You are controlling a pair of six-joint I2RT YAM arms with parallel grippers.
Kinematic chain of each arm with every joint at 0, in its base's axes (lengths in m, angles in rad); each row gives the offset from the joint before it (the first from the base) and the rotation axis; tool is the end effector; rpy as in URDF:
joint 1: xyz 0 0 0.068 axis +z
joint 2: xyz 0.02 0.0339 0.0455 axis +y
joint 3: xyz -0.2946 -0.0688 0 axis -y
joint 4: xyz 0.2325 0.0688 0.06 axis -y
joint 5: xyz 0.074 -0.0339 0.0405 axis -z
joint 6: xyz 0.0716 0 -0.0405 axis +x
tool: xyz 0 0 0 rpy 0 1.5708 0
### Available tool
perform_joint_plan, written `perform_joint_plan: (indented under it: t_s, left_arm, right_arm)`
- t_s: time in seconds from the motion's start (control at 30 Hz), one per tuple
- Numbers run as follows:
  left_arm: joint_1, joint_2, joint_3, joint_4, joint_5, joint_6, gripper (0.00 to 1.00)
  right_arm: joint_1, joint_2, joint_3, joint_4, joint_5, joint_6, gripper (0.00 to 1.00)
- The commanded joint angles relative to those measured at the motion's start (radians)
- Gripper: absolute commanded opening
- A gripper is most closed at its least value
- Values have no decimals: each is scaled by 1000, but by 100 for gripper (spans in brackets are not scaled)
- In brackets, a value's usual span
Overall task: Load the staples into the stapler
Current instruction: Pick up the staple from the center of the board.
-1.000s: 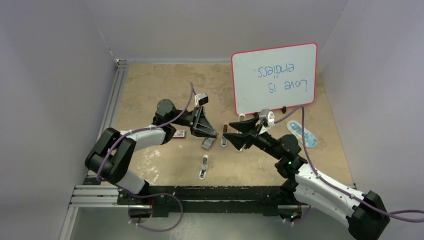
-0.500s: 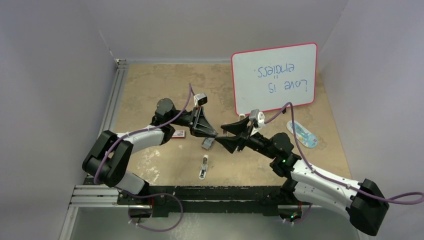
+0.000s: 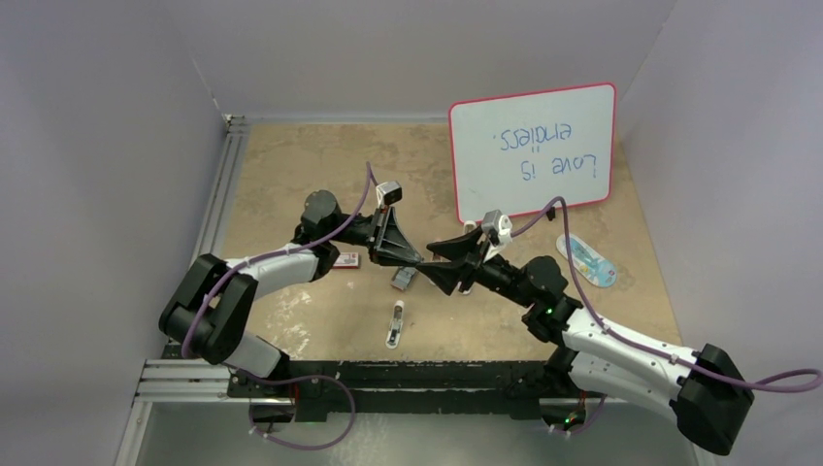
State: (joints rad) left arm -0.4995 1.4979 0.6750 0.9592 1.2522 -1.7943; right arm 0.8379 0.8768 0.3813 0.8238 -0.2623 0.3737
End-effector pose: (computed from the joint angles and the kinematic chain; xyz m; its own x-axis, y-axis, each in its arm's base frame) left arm 0.2274 -0.2016 0.2908 -0.9781 0.1858 0.0938 -0.1000 -0.0245 -0.9947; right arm 0.1201 0.1612 0.3284 -0.1212 0.3924 -0.9118 -0.8999 0.3442 0.2677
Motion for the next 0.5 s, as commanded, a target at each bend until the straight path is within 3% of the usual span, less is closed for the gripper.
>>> perform_joint_plan:
  t_s: [0.0, 0.3, 0.47]
  left_arm:
    - [6, -35, 24, 32, -9, 25, 12]
    - [6, -35, 24, 30, -13, 24, 12]
    - [6, -36, 20, 29, -14, 26, 12]
  right_arm:
    - [6, -7, 33, 48, 28, -5, 56]
    - [5, 13, 38, 29, 35, -22, 54]
    - [6, 13, 39, 38, 37, -20, 35]
